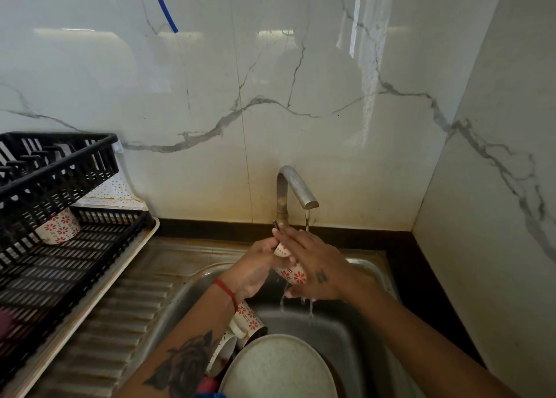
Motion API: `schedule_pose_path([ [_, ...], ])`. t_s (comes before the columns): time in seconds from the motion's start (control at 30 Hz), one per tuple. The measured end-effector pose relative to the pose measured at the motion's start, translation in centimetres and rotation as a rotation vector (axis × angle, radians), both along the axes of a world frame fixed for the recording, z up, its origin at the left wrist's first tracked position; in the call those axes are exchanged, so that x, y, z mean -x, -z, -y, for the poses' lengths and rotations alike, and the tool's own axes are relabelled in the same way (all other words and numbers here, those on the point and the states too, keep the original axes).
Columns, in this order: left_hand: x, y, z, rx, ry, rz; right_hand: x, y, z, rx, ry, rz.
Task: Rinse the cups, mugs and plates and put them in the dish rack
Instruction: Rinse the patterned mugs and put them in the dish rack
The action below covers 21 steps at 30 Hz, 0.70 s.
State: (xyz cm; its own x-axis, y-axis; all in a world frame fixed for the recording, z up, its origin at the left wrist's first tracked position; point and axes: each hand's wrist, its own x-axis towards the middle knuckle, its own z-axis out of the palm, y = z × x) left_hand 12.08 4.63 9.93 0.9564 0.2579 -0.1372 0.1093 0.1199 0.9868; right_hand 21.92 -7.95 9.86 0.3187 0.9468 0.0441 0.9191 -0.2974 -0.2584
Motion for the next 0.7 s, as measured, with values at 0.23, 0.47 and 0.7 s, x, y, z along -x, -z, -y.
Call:
schedule_pose_path([
  [0.23, 0.4, 0.0, -0.3, 0.096, -0.029, 0.078, -3.7, -2.7, 0.8, -0.038, 0.144, -0.875],
  [0.47, 0.6, -0.3, -0.8, 0.017, 0.075, -0.056, -1.4, 0.5, 1.1, -0.160, 0.216, -0.346],
  [0.7, -0.1, 0.4, 0.3, -0.056, -0.018, -0.070, 0.4, 1.8, 0.6, -0.081, 0.038, 0.042],
])
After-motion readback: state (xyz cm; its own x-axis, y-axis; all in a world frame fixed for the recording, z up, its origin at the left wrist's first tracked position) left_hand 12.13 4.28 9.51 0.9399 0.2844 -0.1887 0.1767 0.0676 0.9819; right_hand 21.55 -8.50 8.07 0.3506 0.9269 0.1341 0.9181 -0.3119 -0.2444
